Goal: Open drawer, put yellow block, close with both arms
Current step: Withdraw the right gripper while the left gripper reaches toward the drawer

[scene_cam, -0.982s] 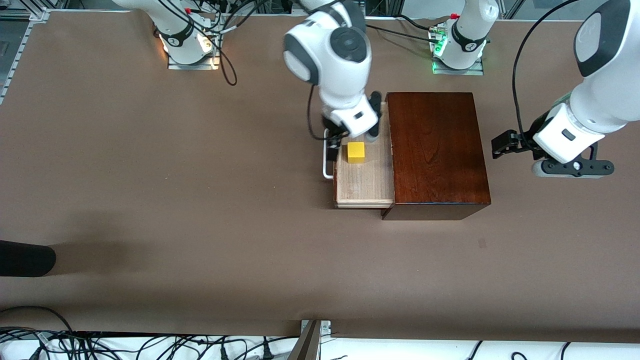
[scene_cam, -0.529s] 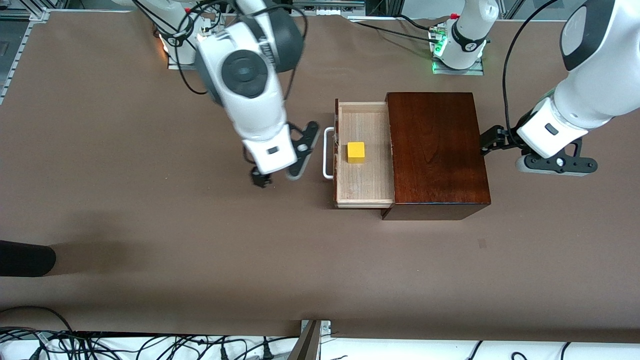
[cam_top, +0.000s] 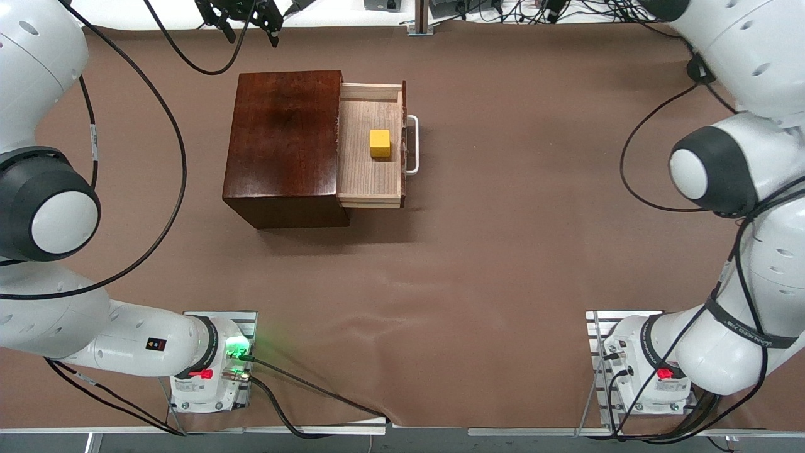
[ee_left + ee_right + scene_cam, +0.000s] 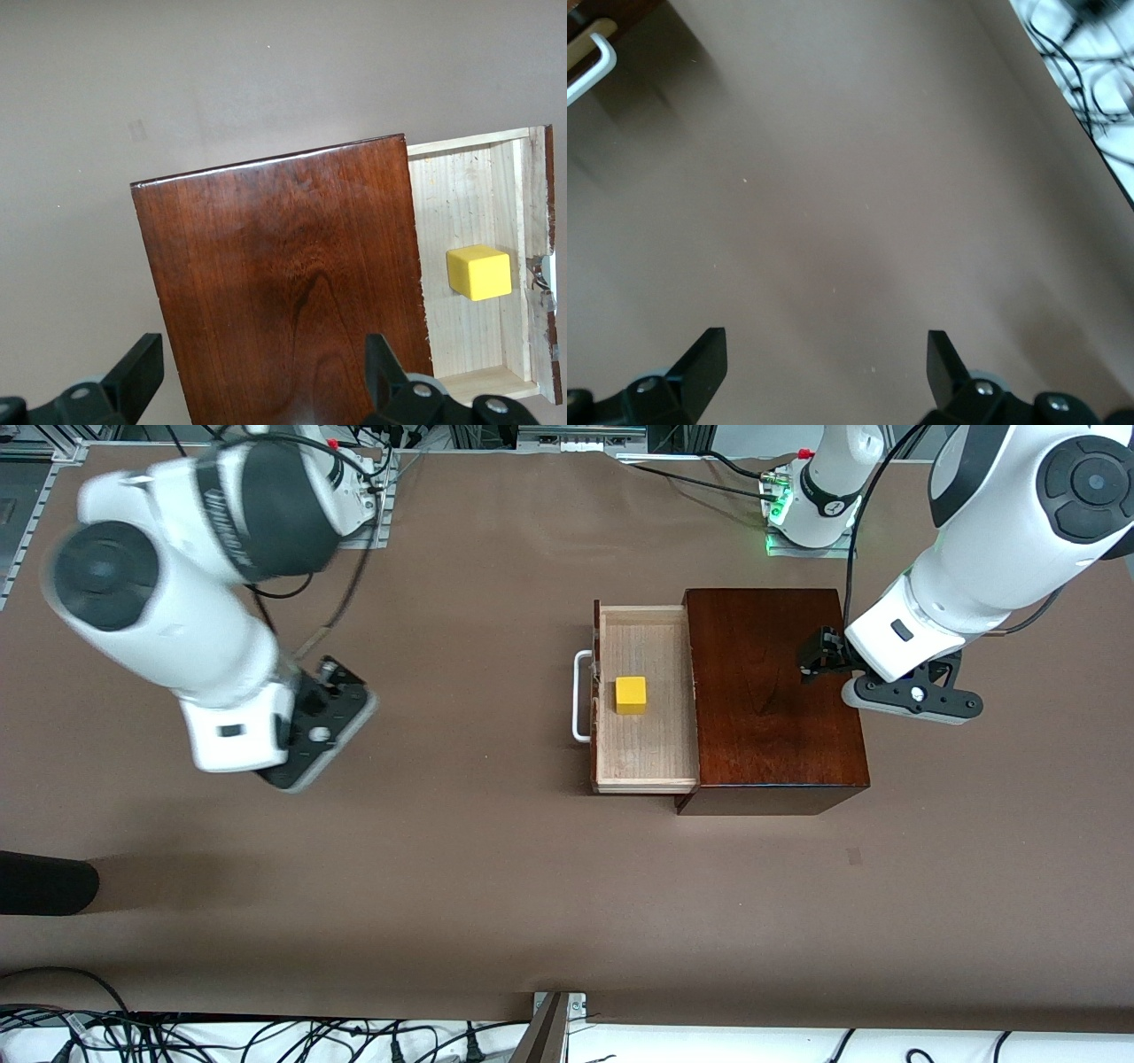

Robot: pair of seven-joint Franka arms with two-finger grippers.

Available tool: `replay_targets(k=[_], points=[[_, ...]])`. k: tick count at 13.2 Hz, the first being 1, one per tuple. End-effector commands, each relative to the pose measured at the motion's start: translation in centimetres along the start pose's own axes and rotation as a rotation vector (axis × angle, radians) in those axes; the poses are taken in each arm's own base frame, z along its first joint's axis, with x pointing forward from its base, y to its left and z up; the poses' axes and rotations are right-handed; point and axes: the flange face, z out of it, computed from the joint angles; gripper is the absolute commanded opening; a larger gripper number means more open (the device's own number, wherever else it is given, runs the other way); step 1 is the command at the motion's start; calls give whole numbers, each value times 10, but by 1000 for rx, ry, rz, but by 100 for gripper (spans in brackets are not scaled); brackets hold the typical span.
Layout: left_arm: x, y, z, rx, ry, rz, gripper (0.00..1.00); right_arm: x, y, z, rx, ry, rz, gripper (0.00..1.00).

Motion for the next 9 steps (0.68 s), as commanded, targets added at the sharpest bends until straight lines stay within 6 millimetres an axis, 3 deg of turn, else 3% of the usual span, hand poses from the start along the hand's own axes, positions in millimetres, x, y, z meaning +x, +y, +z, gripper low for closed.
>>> replay_targets(k=[1, 3, 6, 9], points=[[16, -4, 27, 15, -60, 3, 100, -51, 18, -18, 50, 16, 138, 100], [16, -6, 27, 9, -65, 6, 100, -75, 32, -20, 56, 11, 218, 100], [10, 28, 30, 13, -84, 32, 100, -110, 61, -16, 75, 0, 298, 100], [2, 75, 38, 26, -95, -59, 100, -143, 67, -15, 112, 10, 472, 100]])
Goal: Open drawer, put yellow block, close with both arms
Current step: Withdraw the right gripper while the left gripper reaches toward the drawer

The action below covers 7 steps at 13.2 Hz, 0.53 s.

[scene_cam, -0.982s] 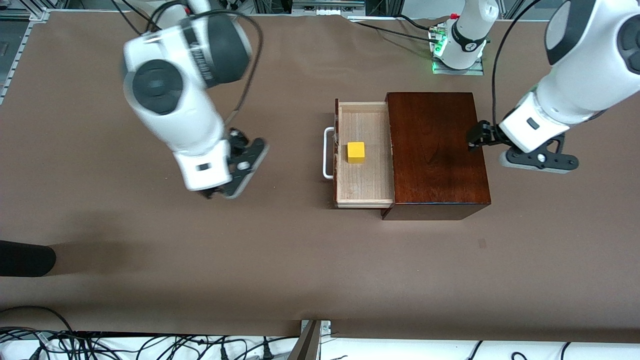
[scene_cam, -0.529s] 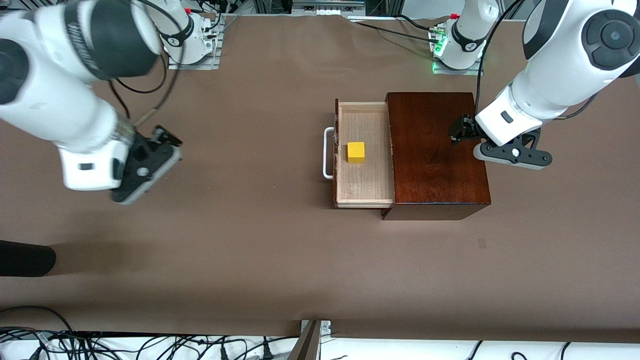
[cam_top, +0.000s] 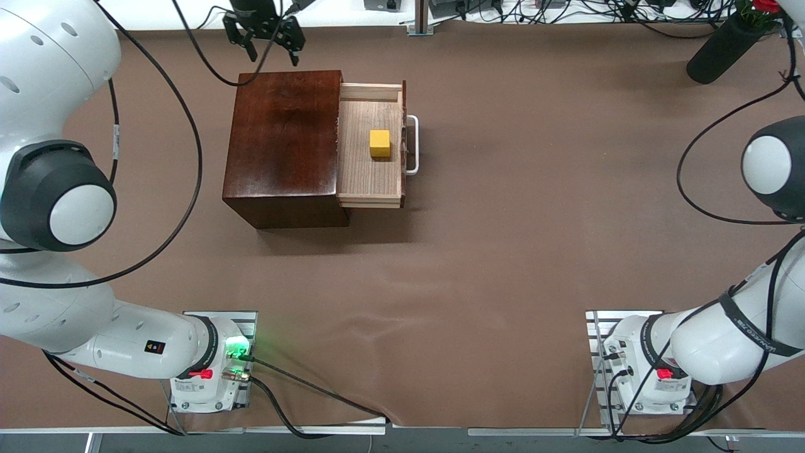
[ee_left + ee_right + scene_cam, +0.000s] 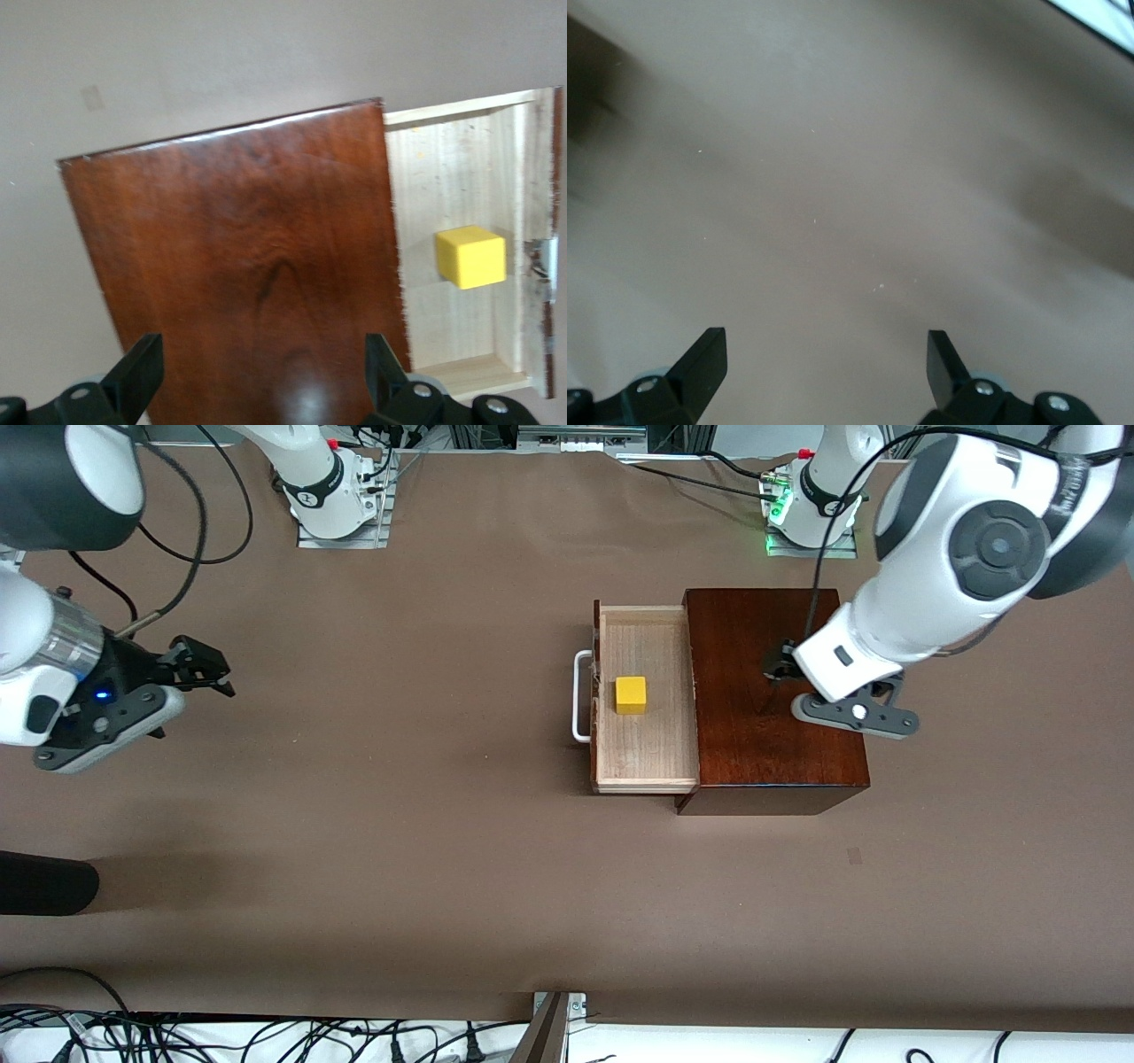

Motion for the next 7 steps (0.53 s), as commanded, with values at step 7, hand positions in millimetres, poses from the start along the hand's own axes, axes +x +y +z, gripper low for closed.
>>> replay_targets(k=[7], points=[[-15, 184, 72, 49, -103, -478, 100, -75, -4, -11, 3, 63, 389, 100]])
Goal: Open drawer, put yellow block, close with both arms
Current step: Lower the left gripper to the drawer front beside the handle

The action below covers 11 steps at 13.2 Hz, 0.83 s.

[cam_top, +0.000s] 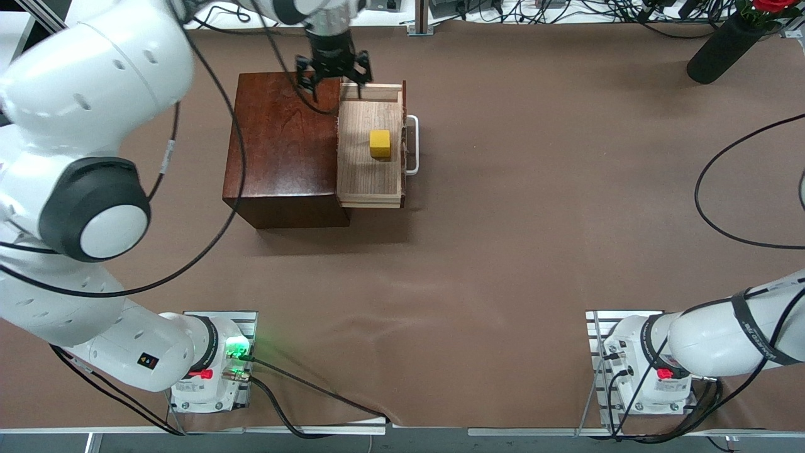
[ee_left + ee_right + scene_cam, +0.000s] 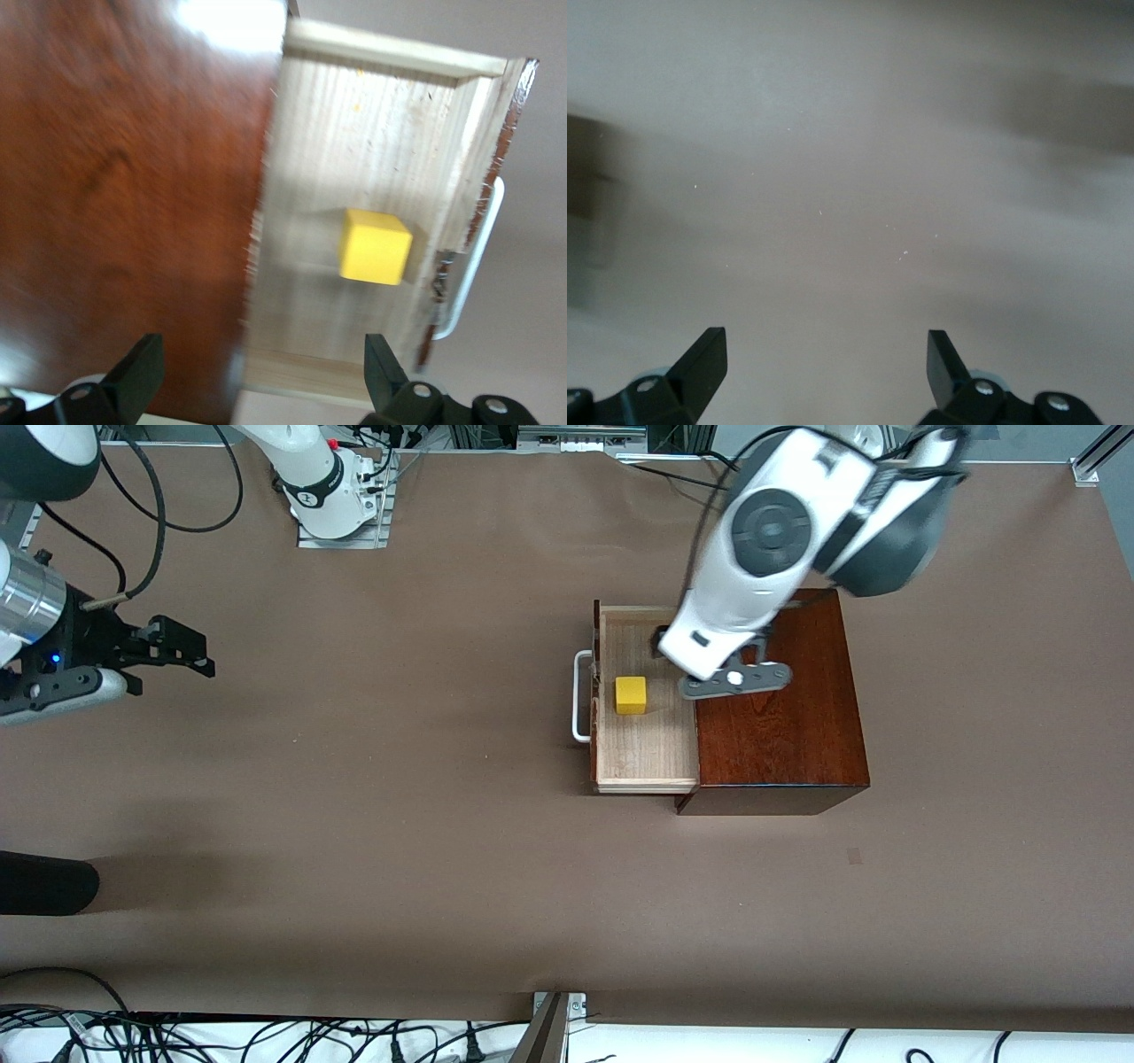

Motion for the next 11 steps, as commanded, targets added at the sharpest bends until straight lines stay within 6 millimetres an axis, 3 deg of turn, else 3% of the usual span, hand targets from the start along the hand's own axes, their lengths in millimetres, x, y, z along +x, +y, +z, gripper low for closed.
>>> replay_targets(k=[1, 5, 7, 10, 11], points=[[-10, 52, 20, 3, -34, -138, 100, -24, 15, -9, -35, 18, 88, 100], [-29, 110, 54, -20, -82, -324, 100, -36, 41, -17, -80, 17, 211, 100], [-42, 144, 69, -30, -79, -397, 100, -37, 41, -12, -83, 8, 213, 100], [-56, 177, 93, -59, -71, -479, 100, -35, 45, -9, -107, 0, 216, 100], [-56, 179, 98, -60, -71, -482, 86, -35, 45, -7, -109, -4, 216, 100]])
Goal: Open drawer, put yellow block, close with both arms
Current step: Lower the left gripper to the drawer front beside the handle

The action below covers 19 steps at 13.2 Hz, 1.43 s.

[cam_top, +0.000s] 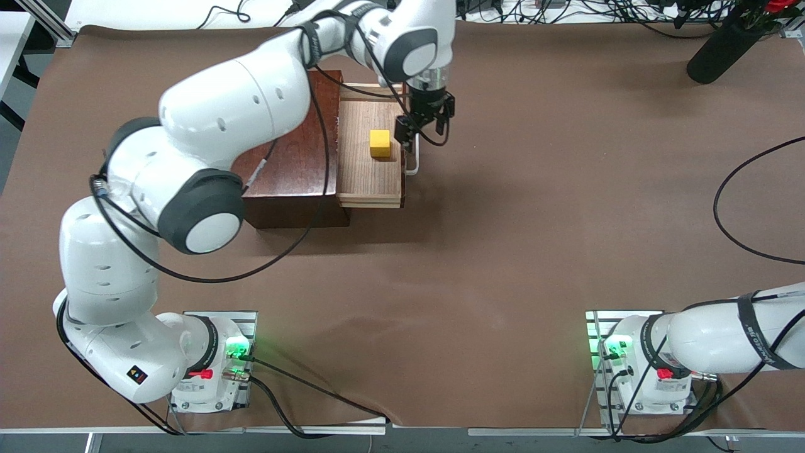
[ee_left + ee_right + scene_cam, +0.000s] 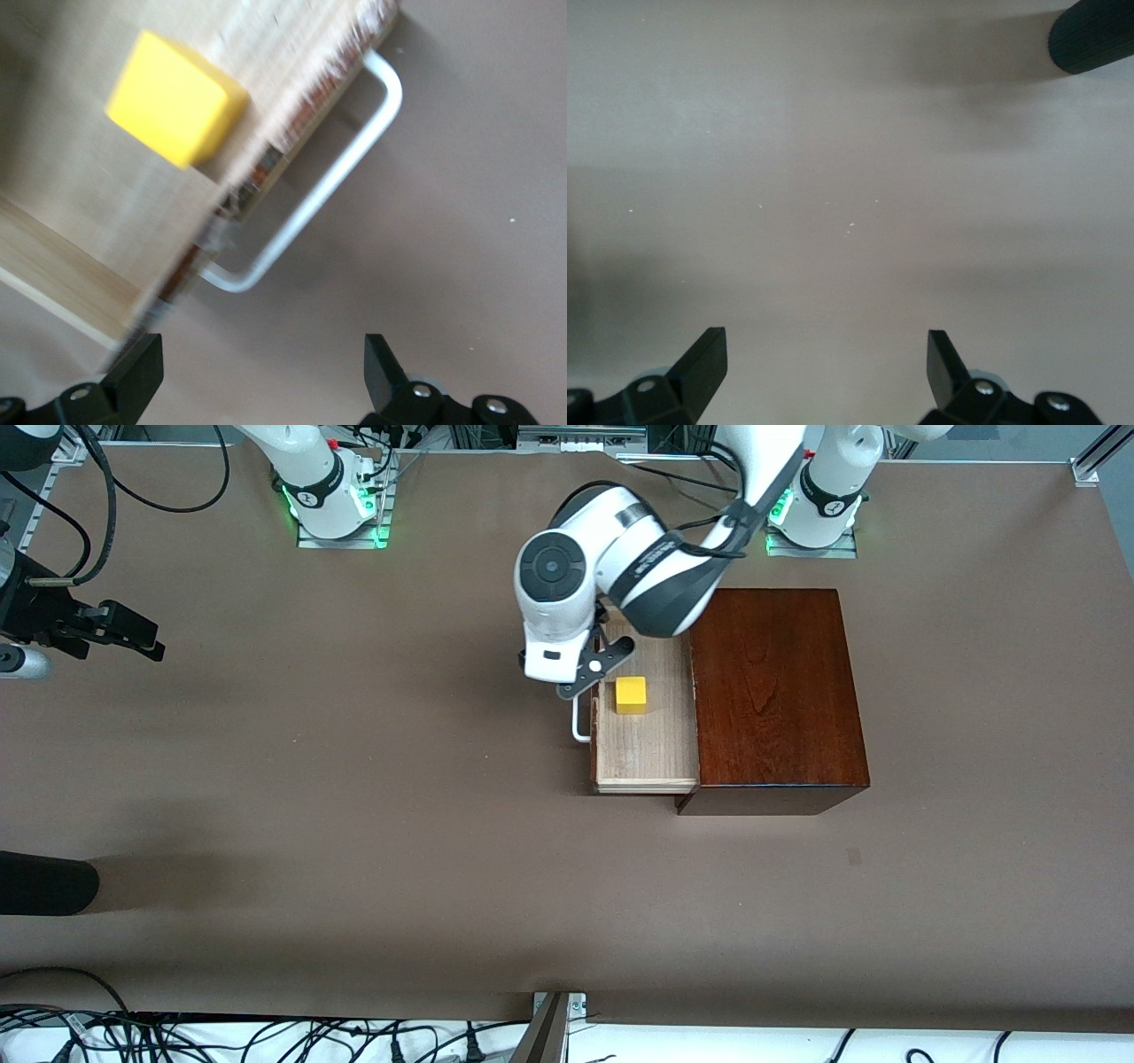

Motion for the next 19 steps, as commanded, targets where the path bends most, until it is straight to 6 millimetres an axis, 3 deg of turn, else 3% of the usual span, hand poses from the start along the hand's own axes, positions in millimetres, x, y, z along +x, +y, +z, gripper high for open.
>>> replay_targets(k=[1, 2, 4, 5, 10, 12, 17, 19], points=[[-4, 14, 11, -10, -18, -33, 66, -4, 2, 2, -20, 1, 16, 100], [-2, 16, 15, -13, -20, -32, 38, -2, 5, 6, -21, -5, 27, 100], [-1, 23, 26, -33, -20, -37, 9, -2, 6, 7, -22, -6, 58, 100], [-6, 27, 31, -46, -19, -31, 0, 0, 4, 11, -23, -14, 65, 100], [11, 35, 57, -45, -4, -57, 0, 3, 2, 15, -25, -18, 70, 100], [26, 36, 55, -63, 13, -111, 0, 2, 2, 15, -23, -20, 70, 100], [36, 36, 60, -53, 57, -109, 0, 2, 2, 14, -20, -18, 72, 100], [30, 36, 67, -38, 89, -99, 0, 2, 1, 14, -20, -20, 70, 100]])
